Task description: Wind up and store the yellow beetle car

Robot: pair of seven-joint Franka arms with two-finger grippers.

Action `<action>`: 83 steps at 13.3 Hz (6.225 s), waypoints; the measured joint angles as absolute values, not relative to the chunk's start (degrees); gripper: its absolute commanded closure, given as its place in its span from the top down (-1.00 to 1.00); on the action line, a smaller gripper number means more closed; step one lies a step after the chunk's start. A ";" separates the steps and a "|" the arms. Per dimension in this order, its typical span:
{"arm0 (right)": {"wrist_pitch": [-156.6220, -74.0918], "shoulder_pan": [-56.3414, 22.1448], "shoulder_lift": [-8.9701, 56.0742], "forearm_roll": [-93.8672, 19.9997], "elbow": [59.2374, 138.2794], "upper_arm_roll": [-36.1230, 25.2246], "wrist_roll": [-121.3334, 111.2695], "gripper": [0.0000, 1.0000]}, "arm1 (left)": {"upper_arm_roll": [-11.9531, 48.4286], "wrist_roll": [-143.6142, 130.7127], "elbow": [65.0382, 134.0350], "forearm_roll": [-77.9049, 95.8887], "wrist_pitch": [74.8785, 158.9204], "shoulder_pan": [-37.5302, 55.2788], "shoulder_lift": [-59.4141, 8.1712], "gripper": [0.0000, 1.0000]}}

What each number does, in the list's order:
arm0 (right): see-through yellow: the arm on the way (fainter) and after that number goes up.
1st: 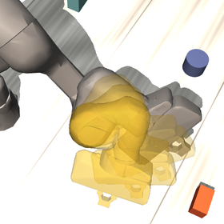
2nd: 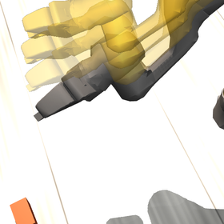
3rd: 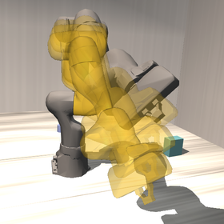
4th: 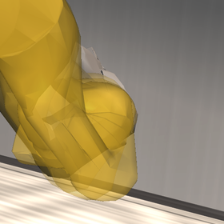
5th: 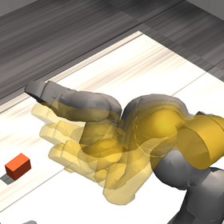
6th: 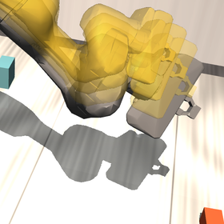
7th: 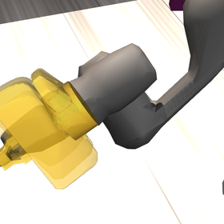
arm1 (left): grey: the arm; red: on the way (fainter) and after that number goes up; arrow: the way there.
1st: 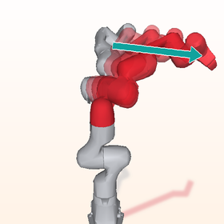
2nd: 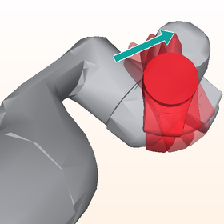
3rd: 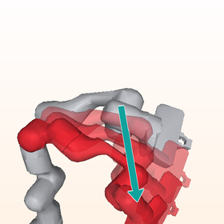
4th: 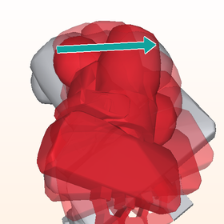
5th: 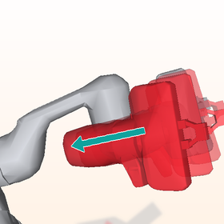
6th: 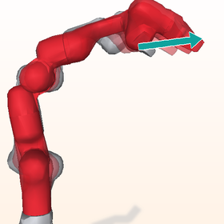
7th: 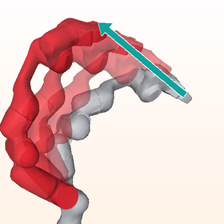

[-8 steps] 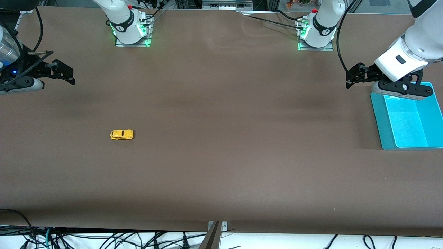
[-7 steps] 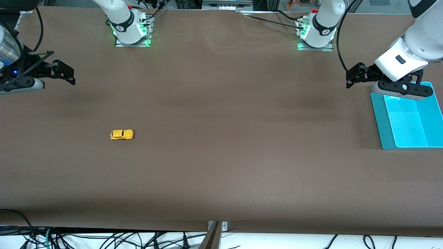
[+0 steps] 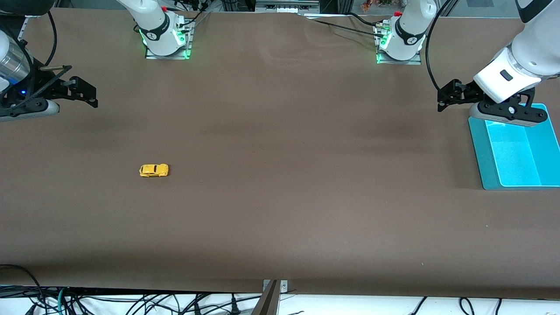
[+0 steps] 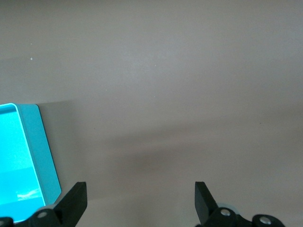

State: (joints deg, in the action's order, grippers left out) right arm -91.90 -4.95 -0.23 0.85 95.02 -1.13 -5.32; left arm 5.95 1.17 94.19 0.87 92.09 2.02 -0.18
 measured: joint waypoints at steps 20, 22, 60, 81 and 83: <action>-90.65 -5.01 -0.16 0.85 95.06 -1.11 -5.72 1.00 | 5.95 1.17 94.19 0.87 92.08 2.02 -0.18 1.00; -90.64 -5.00 0.45 0.85 95.12 -1.11 -7.44 1.00 | 5.95 1.17 94.19 0.87 92.08 2.02 -0.18 1.00; -150.10 -4.61 26.31 -9.07 120.58 -1.06 -86.60 -0.84 | 5.98 1.17 94.19 0.87 91.60 2.01 -0.19 1.00; -149.36 -3.24 25.99 -9.05 121.02 2.29 -96.71 -0.78 | 6.04 1.17 94.19 0.87 91.60 2.03 -0.18 1.00; -149.65 -1.35 26.01 -9.05 121.04 1.07 -99.14 -0.78 | 6.04 1.17 94.19 0.87 91.60 2.03 -0.19 1.00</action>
State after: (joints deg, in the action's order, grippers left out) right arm -149.65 -1.35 26.01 -9.05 121.04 1.07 -99.14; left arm 6.04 1.17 94.19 0.87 91.60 2.03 -0.19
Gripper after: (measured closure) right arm 0.581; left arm 0.000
